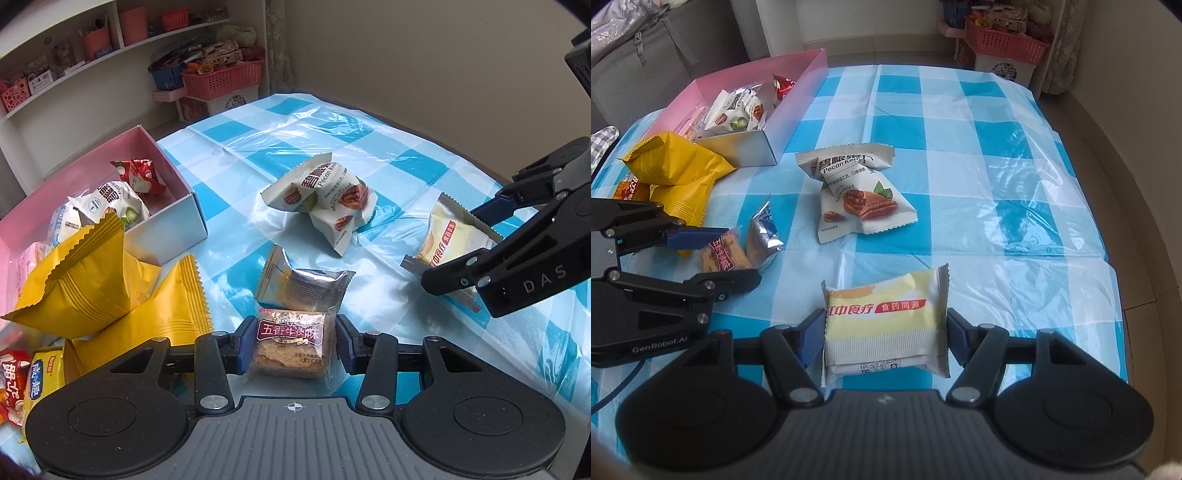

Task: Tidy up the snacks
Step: 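Grasp the brown beef-jerky packet with the left gripper while the right gripper grasps the yellow-white cake packet, then carry the jerky packet and cake packet with both grippers over the pink box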

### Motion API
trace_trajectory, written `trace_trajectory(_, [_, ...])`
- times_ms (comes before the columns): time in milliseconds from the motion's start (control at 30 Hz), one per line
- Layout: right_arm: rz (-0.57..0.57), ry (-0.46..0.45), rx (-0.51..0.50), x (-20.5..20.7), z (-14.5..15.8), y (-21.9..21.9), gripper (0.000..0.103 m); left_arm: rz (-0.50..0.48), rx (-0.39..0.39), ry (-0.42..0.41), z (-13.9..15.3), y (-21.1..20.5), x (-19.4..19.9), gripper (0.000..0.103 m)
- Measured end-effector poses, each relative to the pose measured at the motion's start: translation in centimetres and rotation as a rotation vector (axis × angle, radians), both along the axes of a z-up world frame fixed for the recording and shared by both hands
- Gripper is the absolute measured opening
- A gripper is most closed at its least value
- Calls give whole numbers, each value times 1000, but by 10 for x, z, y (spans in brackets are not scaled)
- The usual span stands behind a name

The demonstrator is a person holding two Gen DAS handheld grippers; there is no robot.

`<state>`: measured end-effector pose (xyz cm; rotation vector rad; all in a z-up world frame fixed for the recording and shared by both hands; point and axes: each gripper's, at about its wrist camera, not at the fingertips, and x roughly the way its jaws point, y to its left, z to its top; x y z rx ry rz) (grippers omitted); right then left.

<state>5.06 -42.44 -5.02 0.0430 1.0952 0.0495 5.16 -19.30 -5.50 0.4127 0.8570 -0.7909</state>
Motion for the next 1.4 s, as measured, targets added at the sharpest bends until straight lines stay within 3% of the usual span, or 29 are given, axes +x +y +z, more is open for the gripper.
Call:
trace_trajectory(200, [11, 22, -3, 0, -5, 3, 64, -4, 11, 4, 0, 4, -5, 50])
trace_trajectory(300, [10, 26, -8, 0, -6, 4, 64, 12, 12, 8, 1, 5, -6, 41])
trace_trajectory(467, [6, 7, 1, 0, 0, 4, 64, 31, 18, 9, 4, 7, -10, 39])
trace_trajectory(967, [24, -83, 42, 19, 35, 30, 64, 94, -57, 19, 38, 43, -14, 38])
trace_trajectory(1400, [64, -142, 91, 48, 56, 74, 64, 222, -149, 4, 69, 98, 8, 38])
